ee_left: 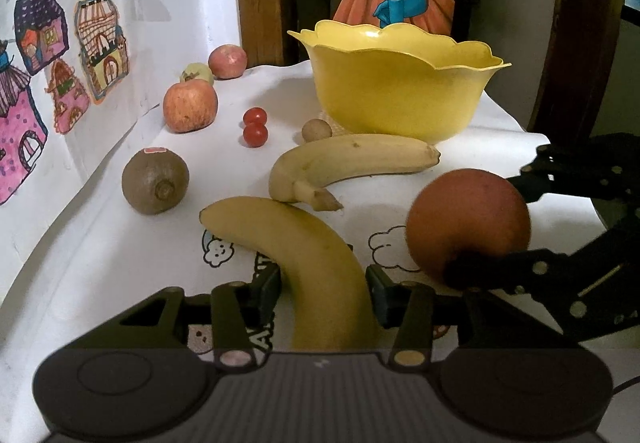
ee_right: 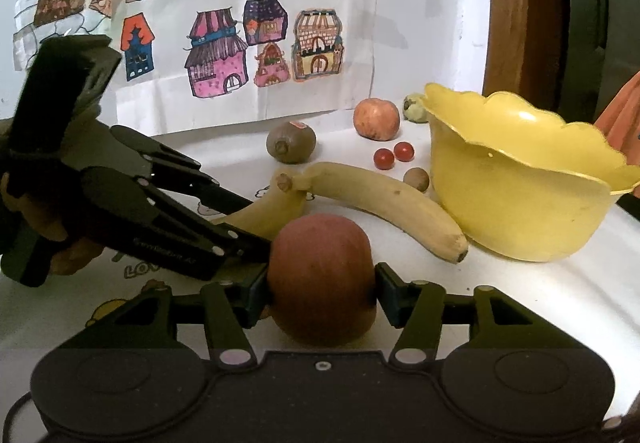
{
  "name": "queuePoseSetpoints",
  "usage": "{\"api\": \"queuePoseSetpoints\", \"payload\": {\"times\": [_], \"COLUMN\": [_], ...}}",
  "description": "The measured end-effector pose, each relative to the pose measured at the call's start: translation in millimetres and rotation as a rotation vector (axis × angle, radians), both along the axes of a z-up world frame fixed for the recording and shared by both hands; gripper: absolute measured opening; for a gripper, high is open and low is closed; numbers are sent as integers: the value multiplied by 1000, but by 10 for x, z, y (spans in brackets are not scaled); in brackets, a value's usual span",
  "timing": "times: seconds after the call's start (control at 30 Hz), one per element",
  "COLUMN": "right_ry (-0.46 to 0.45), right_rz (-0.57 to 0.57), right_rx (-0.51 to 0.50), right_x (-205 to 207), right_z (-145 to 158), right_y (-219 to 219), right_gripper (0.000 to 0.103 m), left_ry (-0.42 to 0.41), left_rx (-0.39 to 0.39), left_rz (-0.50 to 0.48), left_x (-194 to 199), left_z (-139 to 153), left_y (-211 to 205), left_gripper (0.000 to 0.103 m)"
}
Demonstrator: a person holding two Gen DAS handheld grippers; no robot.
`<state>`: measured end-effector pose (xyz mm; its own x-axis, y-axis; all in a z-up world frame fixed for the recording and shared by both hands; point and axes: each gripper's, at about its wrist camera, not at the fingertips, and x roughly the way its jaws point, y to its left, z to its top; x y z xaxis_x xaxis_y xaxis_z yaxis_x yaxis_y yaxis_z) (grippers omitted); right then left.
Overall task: Organize fruits
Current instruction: 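Lift the banana with the left tool while the right tool lifts the red apple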
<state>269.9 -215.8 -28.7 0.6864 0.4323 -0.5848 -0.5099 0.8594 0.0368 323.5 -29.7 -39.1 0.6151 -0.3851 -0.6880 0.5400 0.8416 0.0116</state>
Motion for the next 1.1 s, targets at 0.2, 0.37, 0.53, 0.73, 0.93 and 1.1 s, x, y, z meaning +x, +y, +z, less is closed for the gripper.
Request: {"api": "queuePoseSetpoints", "payload": {"times": [0.2, 0.37, 0.53, 0.73, 0.93, 1.1], "right_ry": [9, 39, 37, 44, 80, 98], "right_rz": [-10, -33, -57, -74, -98, -107], "right_rx": [9, 60, 84, 105, 169, 200], "right_x": [18, -71, -206, -336, -385, -423], "right_z": [1, 17, 89, 118, 114, 121], "right_y": [-13, -139, -280, -390, -513, -584], "right_gripper": [57, 57, 56, 56, 56, 56], "left_ry": [26, 100, 140, 163, 186, 192], "left_rx": [-5, -69, -103, -119, -232, -298], "left_rz": [25, 58, 66, 39, 65, 85], "left_x": [-25, -89, -259, -550, -745, -829], "left_z": [31, 76, 114, 150, 167, 163], "left_y": [28, 134, 150, 139, 236, 278], "left_gripper": [43, 41, 41, 41, 41, 41]}}
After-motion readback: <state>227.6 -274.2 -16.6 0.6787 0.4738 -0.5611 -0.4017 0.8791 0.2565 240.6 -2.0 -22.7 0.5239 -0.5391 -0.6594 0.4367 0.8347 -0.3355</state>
